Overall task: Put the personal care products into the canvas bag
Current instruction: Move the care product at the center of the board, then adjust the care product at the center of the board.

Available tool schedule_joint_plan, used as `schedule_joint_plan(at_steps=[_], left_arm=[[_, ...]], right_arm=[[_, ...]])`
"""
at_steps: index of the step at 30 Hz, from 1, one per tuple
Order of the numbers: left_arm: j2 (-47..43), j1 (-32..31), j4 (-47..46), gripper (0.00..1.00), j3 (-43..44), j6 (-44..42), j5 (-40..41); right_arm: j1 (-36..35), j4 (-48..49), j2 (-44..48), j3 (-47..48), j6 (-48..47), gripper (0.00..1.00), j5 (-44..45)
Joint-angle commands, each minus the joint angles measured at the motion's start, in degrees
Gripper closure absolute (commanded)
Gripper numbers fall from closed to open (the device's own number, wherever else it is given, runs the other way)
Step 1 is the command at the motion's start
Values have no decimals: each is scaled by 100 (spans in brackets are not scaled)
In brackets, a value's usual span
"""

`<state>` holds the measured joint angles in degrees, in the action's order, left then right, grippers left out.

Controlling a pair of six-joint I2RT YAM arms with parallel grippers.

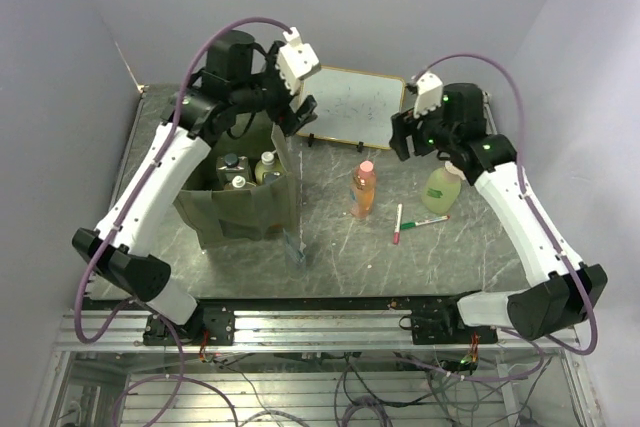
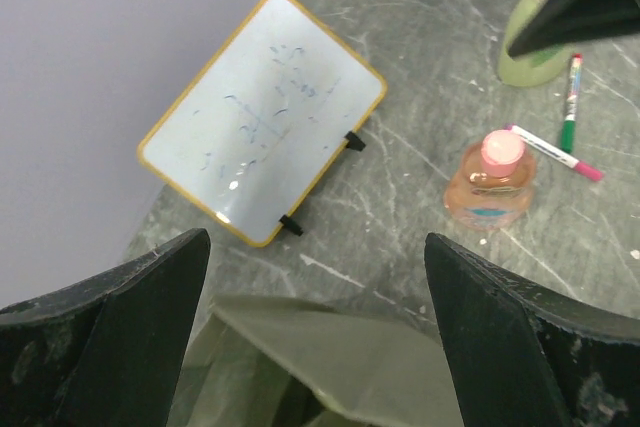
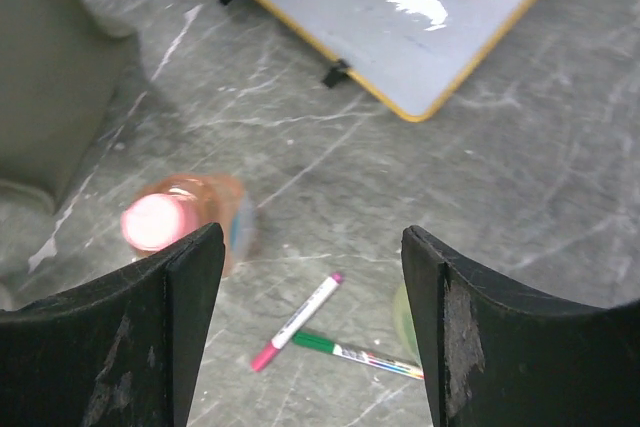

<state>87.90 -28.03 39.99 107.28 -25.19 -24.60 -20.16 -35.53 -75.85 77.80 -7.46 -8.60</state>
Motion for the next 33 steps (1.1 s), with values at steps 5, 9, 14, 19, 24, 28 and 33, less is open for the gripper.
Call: schedule_joint_plan(at_steps=[5, 9, 14, 19, 24, 28, 33], left_arm=[[515, -833, 207, 2, 138, -761, -259], [932, -1215, 558, 0, 268, -1329, -446], [1524, -1495, 885, 1, 677, -1903, -609], [2212, -1589, 1378, 1, 1265, -2629, -849], [2835, -1615, 2042, 1, 1936, -3515, -1165], [3191, -1662, 2519, 1, 2210, -4166, -1290], [3521, -1818, 2708, 1, 2316, -4585, -1212]], right_arm=[[1182, 230, 432, 92, 147, 27, -626], [1534, 275, 537, -23, 234, 26, -1044], [1862, 328, 661, -247, 386, 25, -1372], [2121, 375, 761, -440, 543, 25, -1654], [2405, 427, 892, -636, 684, 25, -1832], [2606, 456, 1005, -787, 783, 25, -1977], [2764, 490, 1064, -920, 885, 25, -2098]])
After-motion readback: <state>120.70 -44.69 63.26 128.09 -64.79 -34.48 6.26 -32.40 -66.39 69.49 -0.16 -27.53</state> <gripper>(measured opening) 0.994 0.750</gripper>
